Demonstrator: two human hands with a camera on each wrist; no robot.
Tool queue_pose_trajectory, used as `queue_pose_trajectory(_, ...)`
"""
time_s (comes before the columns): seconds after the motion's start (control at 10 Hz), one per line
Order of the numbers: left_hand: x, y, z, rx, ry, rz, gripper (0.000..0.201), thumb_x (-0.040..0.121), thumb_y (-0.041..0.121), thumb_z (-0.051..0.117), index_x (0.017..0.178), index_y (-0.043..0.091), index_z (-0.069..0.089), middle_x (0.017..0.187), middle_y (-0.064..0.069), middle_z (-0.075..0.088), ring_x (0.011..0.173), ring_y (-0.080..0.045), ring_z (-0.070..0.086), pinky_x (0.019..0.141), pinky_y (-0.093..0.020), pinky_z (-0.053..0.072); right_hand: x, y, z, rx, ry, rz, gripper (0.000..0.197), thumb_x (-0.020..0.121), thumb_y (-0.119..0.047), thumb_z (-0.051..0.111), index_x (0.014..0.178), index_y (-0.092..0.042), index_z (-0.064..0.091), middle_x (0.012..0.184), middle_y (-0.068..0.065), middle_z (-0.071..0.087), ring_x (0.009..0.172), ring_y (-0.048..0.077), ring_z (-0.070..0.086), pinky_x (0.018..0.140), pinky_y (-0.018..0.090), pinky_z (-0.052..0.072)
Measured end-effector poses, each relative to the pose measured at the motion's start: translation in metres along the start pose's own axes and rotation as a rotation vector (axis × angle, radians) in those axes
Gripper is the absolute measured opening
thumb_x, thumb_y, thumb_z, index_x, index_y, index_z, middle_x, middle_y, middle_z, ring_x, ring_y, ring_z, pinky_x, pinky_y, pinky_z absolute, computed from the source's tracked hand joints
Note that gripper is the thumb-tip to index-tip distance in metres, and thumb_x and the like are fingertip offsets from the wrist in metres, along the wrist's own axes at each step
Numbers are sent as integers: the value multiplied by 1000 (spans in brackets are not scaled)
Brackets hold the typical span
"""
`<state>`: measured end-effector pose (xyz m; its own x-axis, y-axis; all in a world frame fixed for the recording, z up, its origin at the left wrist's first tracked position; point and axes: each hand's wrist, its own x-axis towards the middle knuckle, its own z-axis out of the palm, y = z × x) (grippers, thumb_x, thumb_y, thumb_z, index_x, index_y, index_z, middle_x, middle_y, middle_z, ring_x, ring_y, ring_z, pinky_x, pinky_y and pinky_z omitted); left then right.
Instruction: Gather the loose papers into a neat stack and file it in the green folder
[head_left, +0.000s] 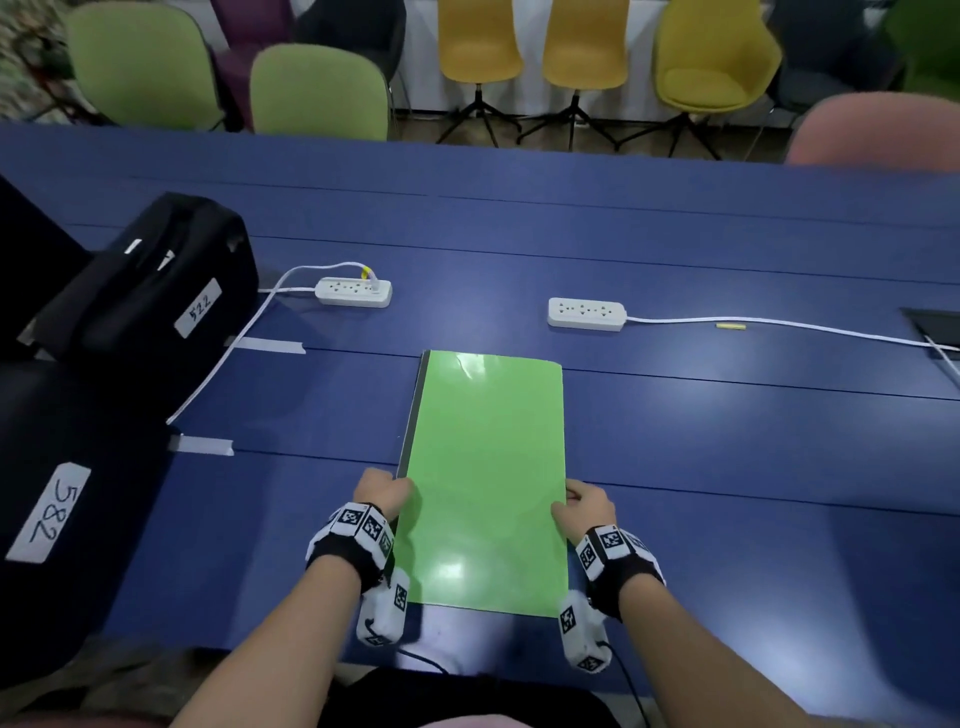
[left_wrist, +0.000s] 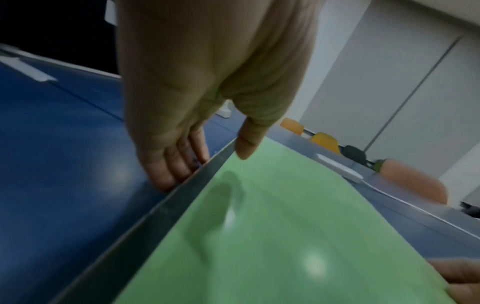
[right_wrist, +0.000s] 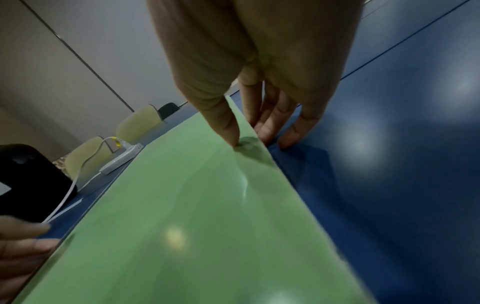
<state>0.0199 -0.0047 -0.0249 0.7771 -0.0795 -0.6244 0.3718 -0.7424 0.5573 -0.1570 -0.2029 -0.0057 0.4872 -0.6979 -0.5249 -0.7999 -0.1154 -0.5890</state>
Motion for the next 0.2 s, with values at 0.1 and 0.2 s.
queue_pose_trajectory(0.1, -2, -3, -19, -27, -55, -51, 20, 77, 5, 56, 60, 10, 47, 64, -9, 48, 64, -23, 45, 59, -28, 36, -1, 2, -20, 76, 49, -18, 36, 86, -10, 48, 117, -15, 66, 107, 12, 70, 99, 29, 63, 85, 27, 47)
queue_pose_trajectory(0.2, -22, -24, -36, 159, -308, -81, 14, 84, 7, 52, 81, 4, 66, 88, -15, 68, 80, -30, 62, 65, -30, 46, -8, -3, -64, 272, 198, -166, 17, 84, -12, 60, 91, -23, 71, 81, 3, 69, 81, 23, 62, 80, 26, 50)
